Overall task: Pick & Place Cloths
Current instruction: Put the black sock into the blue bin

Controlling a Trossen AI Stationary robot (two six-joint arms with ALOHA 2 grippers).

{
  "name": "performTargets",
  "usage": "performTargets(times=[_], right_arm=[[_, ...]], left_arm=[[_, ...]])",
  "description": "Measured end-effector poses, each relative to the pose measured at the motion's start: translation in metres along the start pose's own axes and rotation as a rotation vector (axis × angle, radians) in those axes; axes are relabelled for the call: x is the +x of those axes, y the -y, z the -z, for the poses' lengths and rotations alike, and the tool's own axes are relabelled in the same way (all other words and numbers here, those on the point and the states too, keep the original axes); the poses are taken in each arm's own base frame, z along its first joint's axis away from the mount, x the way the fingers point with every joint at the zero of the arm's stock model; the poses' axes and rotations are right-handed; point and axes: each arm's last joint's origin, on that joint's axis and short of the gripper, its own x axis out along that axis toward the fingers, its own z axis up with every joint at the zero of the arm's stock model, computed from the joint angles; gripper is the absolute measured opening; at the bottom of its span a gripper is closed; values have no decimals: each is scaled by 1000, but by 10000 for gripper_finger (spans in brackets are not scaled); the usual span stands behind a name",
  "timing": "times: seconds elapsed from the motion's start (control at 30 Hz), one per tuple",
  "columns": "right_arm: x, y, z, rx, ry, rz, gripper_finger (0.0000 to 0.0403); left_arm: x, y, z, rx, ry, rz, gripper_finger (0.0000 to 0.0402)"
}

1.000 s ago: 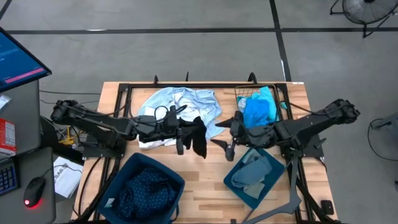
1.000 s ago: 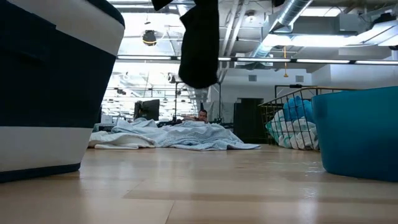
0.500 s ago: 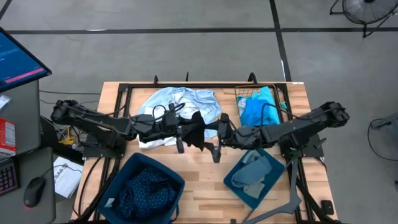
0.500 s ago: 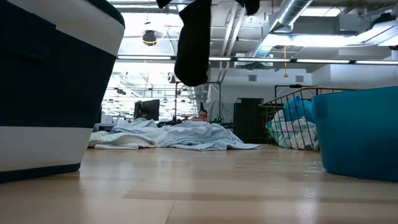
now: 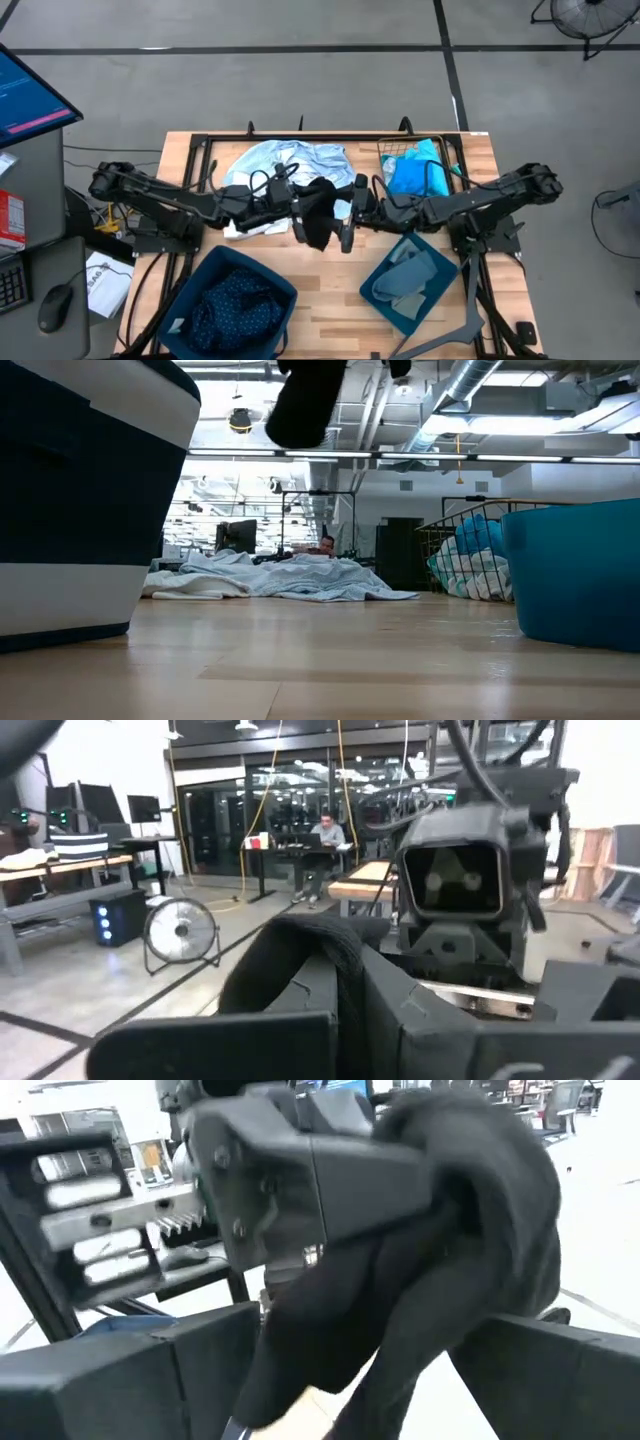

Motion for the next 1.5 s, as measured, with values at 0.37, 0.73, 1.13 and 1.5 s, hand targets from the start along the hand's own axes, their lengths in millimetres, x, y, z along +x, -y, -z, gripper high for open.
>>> performTargets(times=[0.37,0.73,1.13,1.5], right_arm=[[9,6,10,-20,-44,31,305],[15,13,12,-23,-48,56,100],[5,17,-4,-22,-133,52,4],[-68,33,-31,-56,-276,172,1]], left_arm=[[10,4,7,-35,52,13,1],[9,7,6,-86,59,48,1],[9,7,10,-79,21,69,31],[5,11,24,-136,-127,96,176]])
